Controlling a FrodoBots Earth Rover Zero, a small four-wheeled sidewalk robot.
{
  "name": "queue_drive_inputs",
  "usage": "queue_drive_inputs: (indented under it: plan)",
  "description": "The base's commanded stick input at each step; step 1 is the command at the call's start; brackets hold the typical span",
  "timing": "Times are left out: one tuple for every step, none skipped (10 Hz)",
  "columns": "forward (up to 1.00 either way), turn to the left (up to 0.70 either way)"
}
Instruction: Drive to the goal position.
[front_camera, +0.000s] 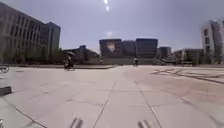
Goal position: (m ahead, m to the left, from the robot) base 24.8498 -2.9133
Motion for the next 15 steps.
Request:
queue_drive_inputs:
  plan:
    - [0.7,0.0]
    - [0.74,0.0]
    - [0.83,0.0]
    - [0.91,0.0]
    - [1.0,0.0]
    - [1.0,-0.27]
    - [1.0,-0.4]
    - [1.0,-0.24]
    - [1.0,0.0]
    - [1.0,0.0]
    - [1.0,0.0]
    - [1.0,0.0]
    - [1.0,0.0]
    - [1.0,0.0]
    - [1.0,0.0]
